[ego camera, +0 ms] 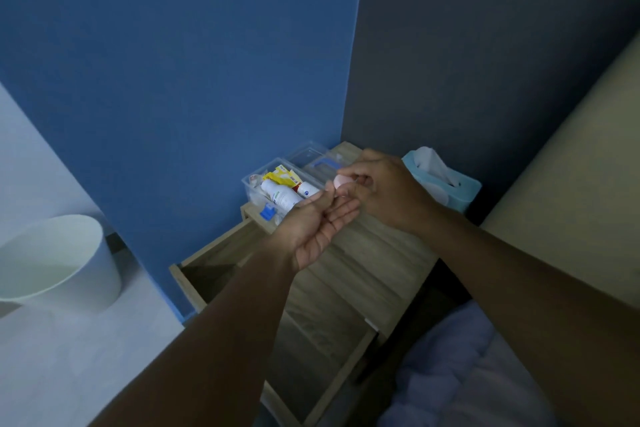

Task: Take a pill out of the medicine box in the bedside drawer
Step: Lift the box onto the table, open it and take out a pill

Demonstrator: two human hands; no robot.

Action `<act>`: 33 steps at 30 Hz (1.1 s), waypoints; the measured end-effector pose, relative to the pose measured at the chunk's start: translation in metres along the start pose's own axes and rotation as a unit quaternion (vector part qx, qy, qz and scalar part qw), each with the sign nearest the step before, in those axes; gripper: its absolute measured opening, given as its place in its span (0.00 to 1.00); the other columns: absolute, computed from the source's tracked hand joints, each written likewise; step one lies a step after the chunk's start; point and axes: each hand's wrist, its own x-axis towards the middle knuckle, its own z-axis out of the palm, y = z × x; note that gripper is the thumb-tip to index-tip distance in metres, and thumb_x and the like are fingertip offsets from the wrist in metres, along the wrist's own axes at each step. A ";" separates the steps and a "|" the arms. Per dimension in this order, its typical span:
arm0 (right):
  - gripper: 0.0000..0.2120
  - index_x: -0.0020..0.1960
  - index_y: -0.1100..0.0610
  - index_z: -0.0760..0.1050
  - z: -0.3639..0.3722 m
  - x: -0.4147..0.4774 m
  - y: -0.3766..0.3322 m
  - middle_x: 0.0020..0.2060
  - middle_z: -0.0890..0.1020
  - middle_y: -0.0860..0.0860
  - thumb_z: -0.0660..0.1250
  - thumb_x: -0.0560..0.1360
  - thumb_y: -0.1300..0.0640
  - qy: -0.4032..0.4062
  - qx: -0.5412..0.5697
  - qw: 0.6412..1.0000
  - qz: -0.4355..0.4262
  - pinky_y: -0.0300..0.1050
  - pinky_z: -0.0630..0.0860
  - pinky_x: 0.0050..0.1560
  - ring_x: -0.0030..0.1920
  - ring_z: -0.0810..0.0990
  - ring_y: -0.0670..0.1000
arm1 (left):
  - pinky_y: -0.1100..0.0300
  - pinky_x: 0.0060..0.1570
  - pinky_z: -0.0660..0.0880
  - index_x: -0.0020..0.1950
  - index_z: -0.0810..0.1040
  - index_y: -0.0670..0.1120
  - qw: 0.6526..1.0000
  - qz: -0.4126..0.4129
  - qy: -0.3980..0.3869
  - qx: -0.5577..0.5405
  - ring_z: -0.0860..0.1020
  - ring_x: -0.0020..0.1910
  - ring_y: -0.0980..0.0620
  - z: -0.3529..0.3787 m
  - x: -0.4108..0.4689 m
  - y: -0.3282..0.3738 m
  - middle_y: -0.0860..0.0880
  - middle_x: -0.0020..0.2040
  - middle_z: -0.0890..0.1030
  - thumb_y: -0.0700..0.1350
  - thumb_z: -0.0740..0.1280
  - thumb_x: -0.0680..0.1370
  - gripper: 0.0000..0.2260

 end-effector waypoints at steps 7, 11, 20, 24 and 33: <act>0.25 0.67 0.55 0.76 -0.010 -0.013 0.002 0.60 0.80 0.48 0.75 0.71 0.60 -0.081 0.102 0.991 0.031 0.41 0.76 0.63 0.60 0.80 0.45 | 0.52 0.57 0.79 0.55 0.79 0.36 0.999 -0.006 0.032 0.021 0.86 0.48 0.48 0.001 -0.005 -0.009 0.40 0.48 0.86 0.44 0.59 0.83 0.13; 0.25 0.65 0.48 0.77 -0.004 -0.013 0.002 0.58 0.80 0.49 0.73 0.69 0.43 -0.018 -0.021 0.998 0.058 0.44 0.76 0.59 0.55 0.79 0.45 | 0.49 0.62 0.77 0.61 0.77 0.34 0.999 -0.008 0.036 0.023 0.83 0.56 0.44 0.001 -0.005 -0.014 0.36 0.56 0.84 0.45 0.60 0.82 0.16; 0.17 0.59 0.58 0.82 0.001 -0.018 0.009 0.51 0.84 0.53 0.74 0.71 0.60 -0.093 -0.013 0.996 0.009 0.47 0.78 0.53 0.49 0.82 0.49 | 0.54 0.49 0.83 0.61 0.77 0.35 0.998 -0.024 0.057 0.022 0.86 0.47 0.48 -0.016 -0.001 -0.030 0.40 0.49 0.86 0.45 0.59 0.83 0.16; 0.37 0.73 0.55 0.70 0.005 -0.020 0.014 0.65 0.78 0.51 0.78 0.67 0.50 -0.122 0.011 0.991 0.050 0.45 0.76 0.60 0.62 0.77 0.48 | 0.50 0.53 0.82 0.62 0.76 0.35 0.998 -0.026 0.048 -0.003 0.85 0.52 0.43 -0.028 0.001 -0.038 0.36 0.54 0.84 0.44 0.60 0.82 0.15; 0.16 0.59 0.57 0.83 0.017 -0.025 0.033 0.48 0.80 0.47 0.74 0.71 0.63 -0.121 0.034 0.992 0.029 0.40 0.80 0.50 0.47 0.81 0.45 | 0.51 0.53 0.81 0.61 0.78 0.35 0.999 -0.030 0.043 0.004 0.85 0.53 0.44 -0.039 0.013 -0.050 0.37 0.55 0.84 0.47 0.63 0.81 0.17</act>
